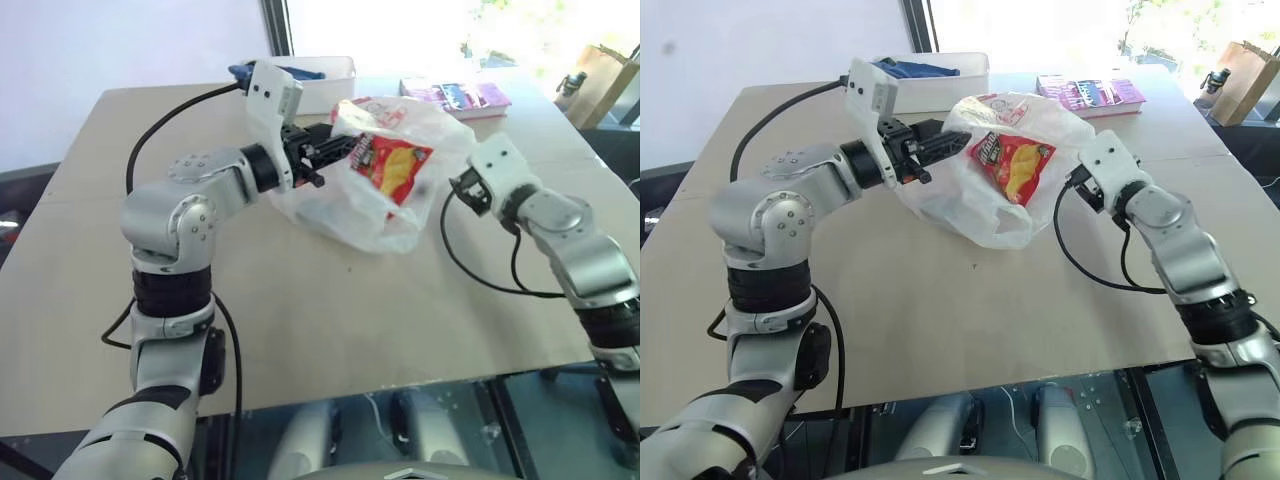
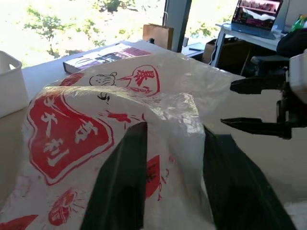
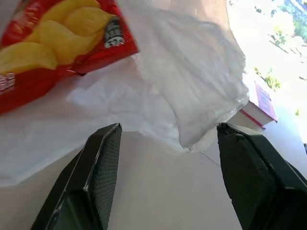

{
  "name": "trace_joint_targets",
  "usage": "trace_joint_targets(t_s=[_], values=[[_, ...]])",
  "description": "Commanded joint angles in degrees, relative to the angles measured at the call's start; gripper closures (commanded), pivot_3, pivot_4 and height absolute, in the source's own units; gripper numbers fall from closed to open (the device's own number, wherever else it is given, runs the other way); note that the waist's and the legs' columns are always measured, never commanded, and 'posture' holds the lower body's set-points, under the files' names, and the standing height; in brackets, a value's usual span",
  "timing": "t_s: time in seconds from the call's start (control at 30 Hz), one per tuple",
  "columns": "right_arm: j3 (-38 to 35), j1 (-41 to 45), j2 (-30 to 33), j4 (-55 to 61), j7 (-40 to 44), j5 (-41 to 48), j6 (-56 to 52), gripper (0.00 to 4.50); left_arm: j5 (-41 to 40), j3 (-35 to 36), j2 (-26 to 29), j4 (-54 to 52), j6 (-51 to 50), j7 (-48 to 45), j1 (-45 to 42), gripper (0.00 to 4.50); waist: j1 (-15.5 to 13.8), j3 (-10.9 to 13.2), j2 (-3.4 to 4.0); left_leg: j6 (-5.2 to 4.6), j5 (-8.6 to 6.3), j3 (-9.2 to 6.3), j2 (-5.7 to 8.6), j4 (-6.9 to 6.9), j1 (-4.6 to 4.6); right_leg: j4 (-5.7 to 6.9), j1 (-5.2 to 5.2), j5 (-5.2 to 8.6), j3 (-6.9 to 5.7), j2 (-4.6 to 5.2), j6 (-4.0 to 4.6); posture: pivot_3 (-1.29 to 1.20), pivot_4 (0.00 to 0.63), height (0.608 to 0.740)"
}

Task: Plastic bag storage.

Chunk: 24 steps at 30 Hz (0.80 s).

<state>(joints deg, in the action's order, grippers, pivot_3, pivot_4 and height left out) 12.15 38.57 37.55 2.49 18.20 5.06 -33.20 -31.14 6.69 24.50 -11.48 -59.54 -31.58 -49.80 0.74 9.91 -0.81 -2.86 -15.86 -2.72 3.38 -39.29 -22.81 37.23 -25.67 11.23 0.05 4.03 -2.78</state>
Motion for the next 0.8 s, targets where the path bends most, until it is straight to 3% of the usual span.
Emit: trace_joint_targets(t_s=[0.03,0.1,0.27,0.4,0.5,0.63,0.73,0.8], values=[[-1.0,3.4,-0.5,-3.0,0.1,-4.4,5.6,1.30,-6.5,4.7,0.2,-1.8,-4.5,-0.5,-2.0,0.85,0.0,0.0,0.00,0.00,0.00,-0.01,0.00,0.00,0.00,-0.01,0.00,0.00,-0.01,0.00,0.00,0.00,0.150,0.740],[-1.1,3.9,-0.8,-4.2,0.4,-5.7,7.2,1.30,-10.1,6.3,0.3,-2.2,-6.6,-1.5,-1.9,0.06,0.0,0.0,0.00,0.00,0.00,-0.02,0.00,0.03,-0.02,-0.06,0.00,0.00,-0.02,0.00,0.00,0.00,0.150,0.740],[-3.1,5.1,-2.0,-5.6,1.4,-6.4,8.2,1.30,-23.0,11.7,2.9,-4.4,-14.4,-5.3,-0.5,0.06,0.1,0.0,0.00,0.00,0.00,-0.04,-0.01,0.04,-0.04,-0.12,0.00,0.00,-0.03,0.00,0.00,0.00,0.150,0.740],[-3.4,7.7,-1.6,-10.5,1.6,-8.4,9.7,1.30,-35.1,13.3,9.2,-7.9,-22.7,-10.0,3.9,0.06,0.4,0.0,0.01,0.01,0.00,-0.02,-0.02,0.05,-0.01,-0.09,0.00,0.00,0.01,-0.01,0.00,0.00,0.150,0.740],[-3.9,9.2,-1.9,-14.1,1.1,-9.7,10.8,1.30,-36.9,10.7,12.4,-11.3,-23.3,-10.8,8.9,0.06,0.4,0.0,0.02,0.01,0.00,-0.02,-0.02,0.06,0.02,-0.09,0.02,0.00,0.06,-0.01,0.01,0.00,0.150,0.740],[-4.1,10.8,-2.2,-17.8,1.7,-10.6,12.6,1.30,-32.8,4.9,13.1,-14.7,-19.7,-7.9,14.0,0.06,0.0,0.0,0.02,0.01,0.00,-0.03,-0.01,0.06,0.02,-0.09,0.04,0.00,0.24,-0.01,0.01,0.00,0.150,0.740],[-4.5,11.3,-2.7,-20.0,2.6,-10.2,13.7,2.18,-30.2,1.2,11.4,-15.2,-17.1,-5.8,15.2,0.00,0.0,0.0,0.01,0.01,0.00,-0.02,0.01,0.05,0.02,-0.10,0.04,0.00,0.28,0.00,0.01,0.00,0.150,0.740],[-4.5,11.4,-2.5,-20.5,3.3,-10.1,13.9,3.12,-27.1,-3.0,10.3,-15.2,-14.7,-5.1,15.1,0.00,0.0,0.0,0.01,0.01,0.00,-0.02,0.01,0.06,0.02,-0.10,0.04,0.00,0.29,0.00,0.01,0.00,0.150,0.740]])
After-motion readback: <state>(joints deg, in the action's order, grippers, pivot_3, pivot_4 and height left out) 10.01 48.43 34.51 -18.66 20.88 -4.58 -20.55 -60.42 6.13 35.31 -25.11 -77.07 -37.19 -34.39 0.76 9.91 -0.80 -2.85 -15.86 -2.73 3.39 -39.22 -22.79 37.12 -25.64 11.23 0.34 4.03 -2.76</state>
